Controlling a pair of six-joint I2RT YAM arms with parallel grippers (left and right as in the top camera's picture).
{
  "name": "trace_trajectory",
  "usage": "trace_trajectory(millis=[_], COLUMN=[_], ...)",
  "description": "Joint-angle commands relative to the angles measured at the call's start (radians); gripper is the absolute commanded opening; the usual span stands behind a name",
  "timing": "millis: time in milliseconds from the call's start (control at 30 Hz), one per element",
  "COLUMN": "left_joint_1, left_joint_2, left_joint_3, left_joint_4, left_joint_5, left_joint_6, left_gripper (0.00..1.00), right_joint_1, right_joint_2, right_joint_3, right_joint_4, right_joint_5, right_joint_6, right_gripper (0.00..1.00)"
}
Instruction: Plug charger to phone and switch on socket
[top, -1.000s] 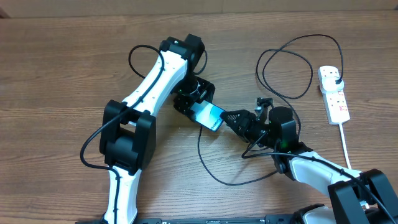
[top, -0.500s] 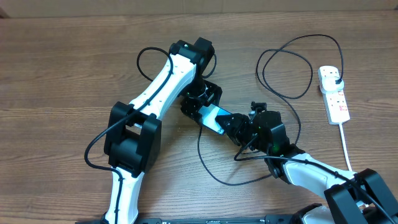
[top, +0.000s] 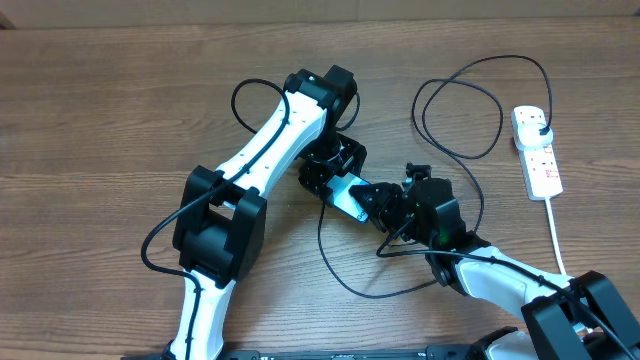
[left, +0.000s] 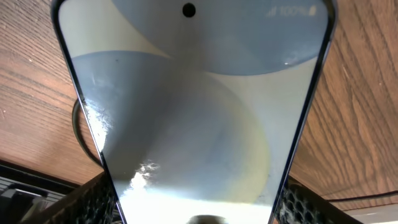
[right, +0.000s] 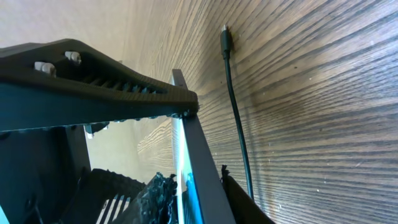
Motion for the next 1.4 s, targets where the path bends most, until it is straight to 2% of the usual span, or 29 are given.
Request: trace_trajectory(millis=[0,567,833,900,1000,1067,1233,1367], left_joint_1=[-0.006,-0.006,-0.004,0.003,0.025,0.043,0.087,0.113], left_joint_2=[-0.008,-0.008,-0.008,-0.008,-0.008,-0.008,-0.008,-0.008], left_joint_3=[0.028,0.028,0.028,0.028,0.028,0.028,0.028,0.028], left_joint_4=[-0.006,0.002,0.002,0.011,0.012,0.013,0.015,0.017], left_joint_5=[0.026,0.045,0.043,0.045,0.045,0.051,0.088,0.121], left_joint_6=[-0.025,-0.025,-0.023,0.016,0.154,0.213,0.342,0.373], left_gripper=[0.62,0.63,0.64,0.67,0.8,0.83,0.82,0.8], right_joint_1=[0.004,0.004,0.004,-0.001,-0.019,-0.034,-0.065,-0.076], right_joint_2=[-0.001,-0.001,-0.003,-0.003,-0.003,-0.003,-0.003,-0.005], right_joint_3=[0.022,0.022,0.022,0.022,0.022,0.022,0.022,0.022], right_joint_4=[0.006,0.033,0.118,0.135,0.142,0.142,0.157,0.168], right_joint_5=[0.011,0.035,0.025,0.012,-0.019,-0.04,-0.06,-0.061], right_joint_6=[0.004,0.076,0.083,0.092,0.105,0.105,0.106,0.124], right_gripper=[0.25,0.04,0.04,0.04,0.04,0.04,0.04,0.04])
